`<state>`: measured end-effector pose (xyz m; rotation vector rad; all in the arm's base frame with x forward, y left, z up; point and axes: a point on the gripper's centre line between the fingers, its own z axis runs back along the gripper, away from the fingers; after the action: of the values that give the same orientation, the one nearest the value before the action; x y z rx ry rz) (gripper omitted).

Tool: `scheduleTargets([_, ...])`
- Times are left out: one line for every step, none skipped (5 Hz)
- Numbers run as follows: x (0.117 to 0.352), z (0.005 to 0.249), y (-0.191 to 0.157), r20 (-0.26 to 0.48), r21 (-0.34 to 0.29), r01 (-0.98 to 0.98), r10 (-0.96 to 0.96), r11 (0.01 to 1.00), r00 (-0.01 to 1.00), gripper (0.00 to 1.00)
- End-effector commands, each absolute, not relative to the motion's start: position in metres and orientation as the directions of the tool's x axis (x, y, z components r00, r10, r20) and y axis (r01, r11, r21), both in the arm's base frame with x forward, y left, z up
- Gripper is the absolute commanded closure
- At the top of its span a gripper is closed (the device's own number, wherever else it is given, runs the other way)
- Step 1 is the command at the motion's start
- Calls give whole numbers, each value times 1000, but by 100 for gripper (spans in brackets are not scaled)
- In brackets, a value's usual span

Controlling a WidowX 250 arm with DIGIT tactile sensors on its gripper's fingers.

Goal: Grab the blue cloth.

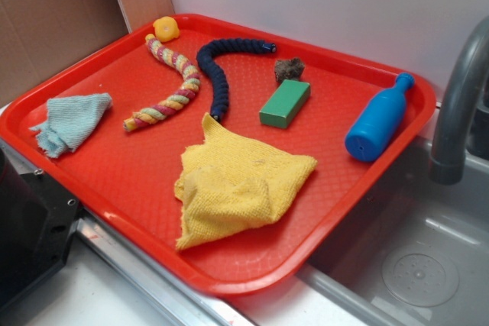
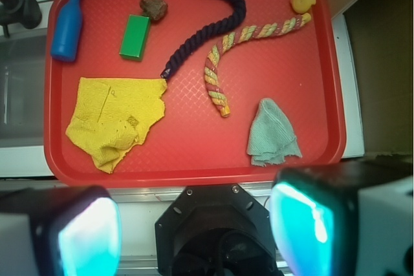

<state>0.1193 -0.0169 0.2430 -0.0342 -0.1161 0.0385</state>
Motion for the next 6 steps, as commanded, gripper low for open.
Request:
scheduleTargets([119, 243, -17, 115, -36, -36, 40, 999, 993, 0])
scheduleTargets([110, 200, 16, 101, 5, -28, 27, 1000, 995, 0])
scheduleTargets([103, 177, 36, 110, 42, -20, 15, 999, 994, 0])
scheduleTargets([102, 151, 53, 130, 11, 2, -4, 1000, 991, 0])
scheduleTargets([131, 112, 66, 73, -30, 120, -118, 992, 990, 0])
scheduleTargets([128, 87, 91, 42, 5, 115, -115, 993, 992, 0])
